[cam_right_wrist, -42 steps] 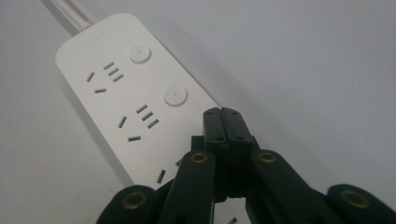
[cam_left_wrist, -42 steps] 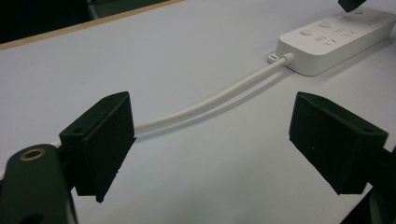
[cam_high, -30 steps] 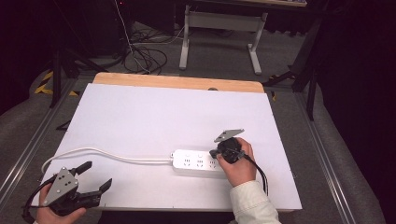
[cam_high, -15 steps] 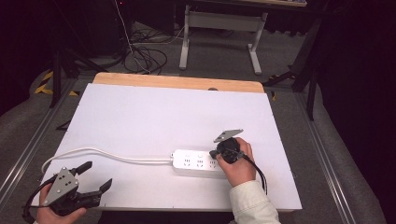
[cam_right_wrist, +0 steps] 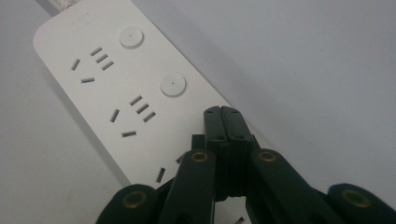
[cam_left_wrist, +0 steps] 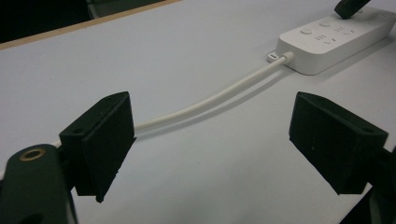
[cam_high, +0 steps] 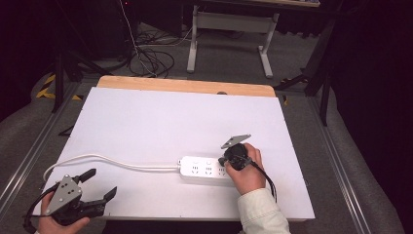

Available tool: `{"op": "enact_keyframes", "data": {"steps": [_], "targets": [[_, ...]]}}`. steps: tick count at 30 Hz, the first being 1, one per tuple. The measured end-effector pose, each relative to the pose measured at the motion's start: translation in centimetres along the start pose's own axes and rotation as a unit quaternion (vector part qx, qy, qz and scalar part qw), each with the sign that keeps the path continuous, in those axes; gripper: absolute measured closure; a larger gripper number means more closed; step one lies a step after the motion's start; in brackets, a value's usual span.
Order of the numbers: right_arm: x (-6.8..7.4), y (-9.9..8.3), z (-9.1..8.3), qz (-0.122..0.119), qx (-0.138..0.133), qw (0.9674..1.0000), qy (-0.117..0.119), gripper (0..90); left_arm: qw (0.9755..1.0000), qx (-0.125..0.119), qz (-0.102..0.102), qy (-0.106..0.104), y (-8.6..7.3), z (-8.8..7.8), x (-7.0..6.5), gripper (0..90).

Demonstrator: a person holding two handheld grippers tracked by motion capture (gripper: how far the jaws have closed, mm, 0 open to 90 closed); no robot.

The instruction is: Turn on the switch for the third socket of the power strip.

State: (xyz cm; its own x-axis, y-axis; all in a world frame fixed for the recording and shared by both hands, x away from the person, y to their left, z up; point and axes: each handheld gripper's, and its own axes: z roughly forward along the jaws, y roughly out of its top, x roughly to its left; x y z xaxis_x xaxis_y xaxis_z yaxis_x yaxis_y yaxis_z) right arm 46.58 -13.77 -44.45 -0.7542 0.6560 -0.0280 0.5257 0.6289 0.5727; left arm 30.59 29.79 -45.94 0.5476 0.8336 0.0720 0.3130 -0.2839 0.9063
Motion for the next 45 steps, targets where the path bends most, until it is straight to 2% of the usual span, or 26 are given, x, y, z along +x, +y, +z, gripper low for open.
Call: {"op": "enact_keyframes", "data": {"steps": [2, 10, 22, 24, 25, 27, 28, 32, 34, 41, 45], "targets": [[0.2, 0.2, 0.0, -0.004, 0.009, 0.9999, -0.007, 90.0, 1.0000, -0.001, -0.001, -0.001, 0.0, 0.0, 0.0, 14.6], [0.0, 0.3, 0.1, 0.003, 0.013, 0.9999, -0.002, 90.0, 1.0000, -0.001, 0.000, -0.002, 0.0, 0.0, -0.1, 14.6], [0.0, 0.2, 0.1, 0.009, 0.007, 0.9999, -0.001, 90.0, 1.0000, -0.001, -0.002, -0.002, 0.0, 0.0, 0.0, 14.6], [0.2, 0.2, 0.0, 0.007, -0.006, 1.0000, -0.003, 90.0, 1.0000, -0.001, -0.004, -0.002, 0.0, 0.0, 0.0, 14.6], [0.3, 0.2, 0.0, 0.009, -0.011, 0.9999, 0.006, 90.0, 1.0000, -0.001, -0.003, -0.001, 0.0, 0.1, 0.0, 14.6], [0.5, 0.2, 0.0, 0.010, -0.020, 0.9997, 0.004, 90.0, 1.0000, 0.000, -0.003, -0.001, 0.0, 0.1, 0.0, 14.6], [0.6, 0.2, -0.1, 0.004, -0.026, 0.9996, -0.005, 90.0, 1.0000, -0.001, -0.003, -0.001, 0.0, 0.1, 0.0, 14.6], [0.9, 0.2, -0.9, 0.002, -0.055, 0.9985, -0.002, 90.0, 1.0000, 0.000, -0.003, -0.001, 0.0, 0.0, 0.0, 14.6], [1.0, 0.2, -1.1, 0.002, -0.058, 0.9983, -0.002, 90.0, 1.0000, -0.001, -0.002, -0.001, 0.0, 0.0, 0.0, 14.6], [1.6, 0.4, -2.8, -0.017, -0.094, 0.9954, -0.004, 90.0, 1.0000, -0.001, -0.001, -0.001, 0.1, 0.0, 0.0, 14.6], [1.7, 0.5, -3.4, -0.023, -0.103, 0.9944, -0.002, 90.0, 1.0000, -0.001, -0.005, -0.002, 0.0, 0.1, 0.0, 14.6]]}}
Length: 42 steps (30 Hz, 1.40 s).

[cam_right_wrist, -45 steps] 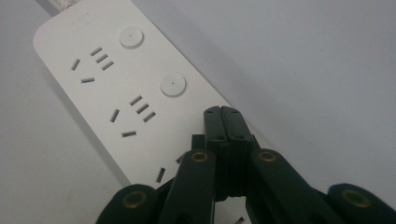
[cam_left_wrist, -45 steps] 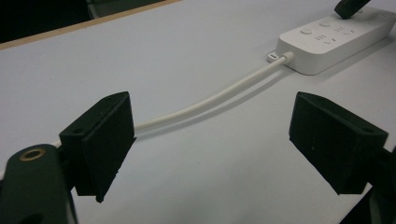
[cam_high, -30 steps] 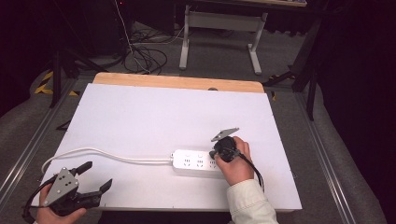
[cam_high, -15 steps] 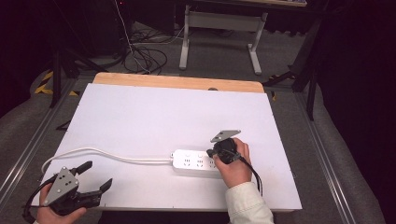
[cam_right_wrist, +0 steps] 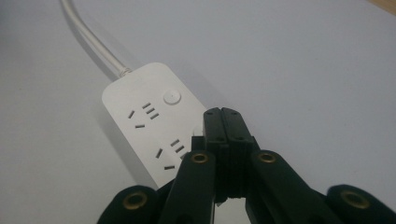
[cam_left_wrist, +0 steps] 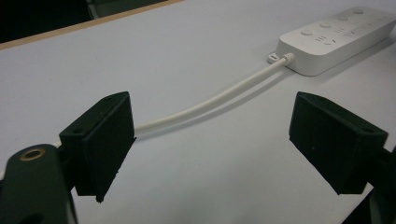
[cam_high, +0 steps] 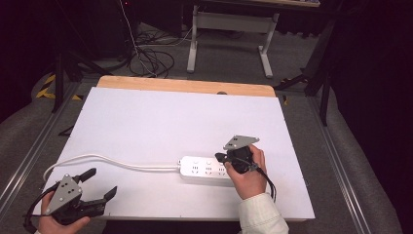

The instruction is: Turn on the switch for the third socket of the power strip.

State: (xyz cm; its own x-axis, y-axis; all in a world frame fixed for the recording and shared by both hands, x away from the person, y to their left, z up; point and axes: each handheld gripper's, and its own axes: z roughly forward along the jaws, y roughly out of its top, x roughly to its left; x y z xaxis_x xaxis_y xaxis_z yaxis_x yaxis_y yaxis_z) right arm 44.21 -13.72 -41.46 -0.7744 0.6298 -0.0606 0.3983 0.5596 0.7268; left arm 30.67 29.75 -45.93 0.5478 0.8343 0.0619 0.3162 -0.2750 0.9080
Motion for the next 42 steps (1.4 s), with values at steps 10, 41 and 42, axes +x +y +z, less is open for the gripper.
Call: {"op": "enact_keyframes", "data": {"steps": [10, 41, 42], "targets": [[-0.1, 0.2, -1.2, -0.002, -0.024, 0.9997, 0.003, 90.0, 1.0000, 0.000, 0.000, 0.000, 0.0, 0.0, 0.0, 14.6], [-2.3, -2.3, -7.0, 0.020, -0.115, 0.9931, 0.001, 18.8, 1.0000, 0.000, 0.002, 0.003, 0.0, 0.0, 0.0, 14.6], [-2.4, -2.6, -7.2, 0.021, -0.116, 0.9930, 0.002, 18.4, 1.0000, 0.000, 0.002, 0.004, 0.0, 0.0, 0.1, 14.6]]}}
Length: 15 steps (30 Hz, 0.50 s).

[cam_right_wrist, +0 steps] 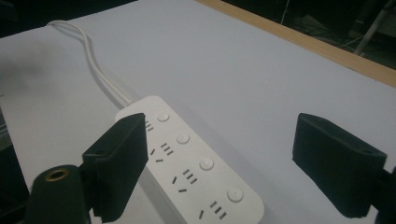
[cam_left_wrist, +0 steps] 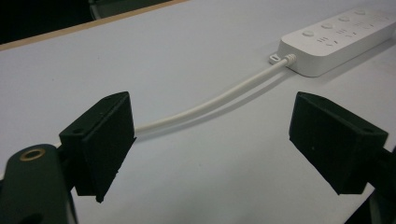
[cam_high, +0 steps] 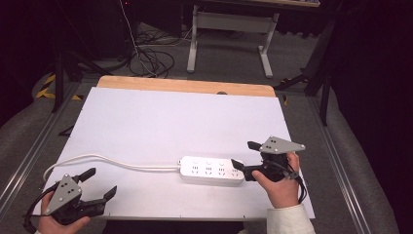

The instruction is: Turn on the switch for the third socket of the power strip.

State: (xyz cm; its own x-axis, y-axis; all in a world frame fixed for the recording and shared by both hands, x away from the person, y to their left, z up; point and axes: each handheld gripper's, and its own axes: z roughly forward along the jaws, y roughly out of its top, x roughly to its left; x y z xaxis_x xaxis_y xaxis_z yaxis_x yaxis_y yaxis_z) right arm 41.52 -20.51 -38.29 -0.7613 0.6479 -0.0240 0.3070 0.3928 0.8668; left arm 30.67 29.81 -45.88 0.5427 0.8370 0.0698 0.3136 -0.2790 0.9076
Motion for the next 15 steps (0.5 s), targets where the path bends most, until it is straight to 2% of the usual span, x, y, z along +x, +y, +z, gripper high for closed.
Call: {"op": "enact_keyframes", "data": {"steps": [4, 15], "targets": [[-0.5, -0.9, -0.9, 0.007, -0.004, 0.9999, -0.006, 15.0, 1.0000, 0.000, -0.001, 0.000, 0.0, 0.0, 0.0, 14.6], [-1.7, -3.5, -2.2, 0.029, -0.009, 0.9995, 0.001, 9.7, 1.0000, -0.002, -0.006, 0.002, 0.0, 0.0, 0.1, 14.2]]}}
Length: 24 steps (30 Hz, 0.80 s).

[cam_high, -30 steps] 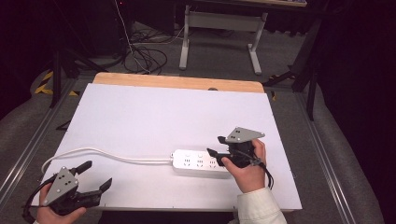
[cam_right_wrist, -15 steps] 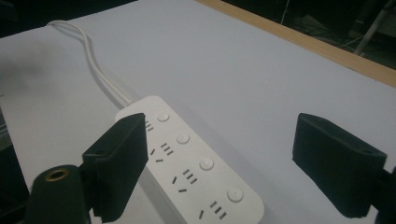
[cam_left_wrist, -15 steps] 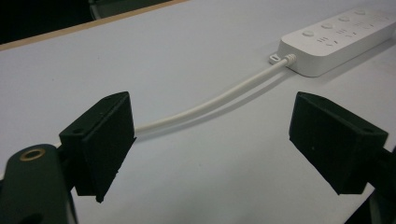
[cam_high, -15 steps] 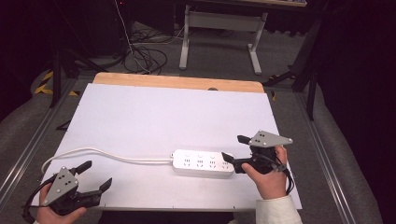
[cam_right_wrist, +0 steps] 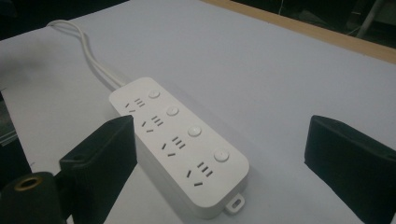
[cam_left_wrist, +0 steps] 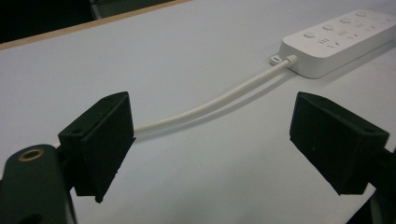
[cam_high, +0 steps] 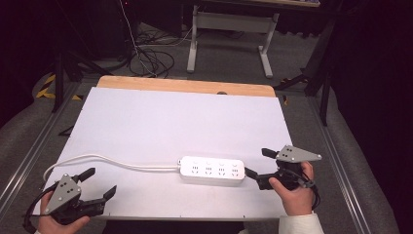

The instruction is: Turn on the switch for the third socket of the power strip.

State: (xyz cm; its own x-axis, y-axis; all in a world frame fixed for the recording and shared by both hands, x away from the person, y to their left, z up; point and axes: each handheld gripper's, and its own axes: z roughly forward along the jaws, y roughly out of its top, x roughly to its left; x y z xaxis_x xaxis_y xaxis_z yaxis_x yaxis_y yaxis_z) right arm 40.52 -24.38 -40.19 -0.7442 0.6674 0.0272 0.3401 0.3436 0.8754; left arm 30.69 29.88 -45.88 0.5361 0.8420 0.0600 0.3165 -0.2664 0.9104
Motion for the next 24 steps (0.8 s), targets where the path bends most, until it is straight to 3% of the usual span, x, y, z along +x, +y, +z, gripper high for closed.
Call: {"op": "enact_keyframes", "data": {"steps": [13, 24], "targets": [[-1.2, -4.2, -0.2, 0.033, 0.014, 0.9993, 0.012, 9.8, 1.0000, 0.001, -0.004, 0.000, 0.0, -0.1, 0.1, 14.1], [-1.6, -7.1, 0.0, 0.039, 0.014, 0.9989, 0.020, 8.9, 1.0000, 0.001, -0.003, -0.001, 0.0, 0.0, 0.1, 14.1]]}}
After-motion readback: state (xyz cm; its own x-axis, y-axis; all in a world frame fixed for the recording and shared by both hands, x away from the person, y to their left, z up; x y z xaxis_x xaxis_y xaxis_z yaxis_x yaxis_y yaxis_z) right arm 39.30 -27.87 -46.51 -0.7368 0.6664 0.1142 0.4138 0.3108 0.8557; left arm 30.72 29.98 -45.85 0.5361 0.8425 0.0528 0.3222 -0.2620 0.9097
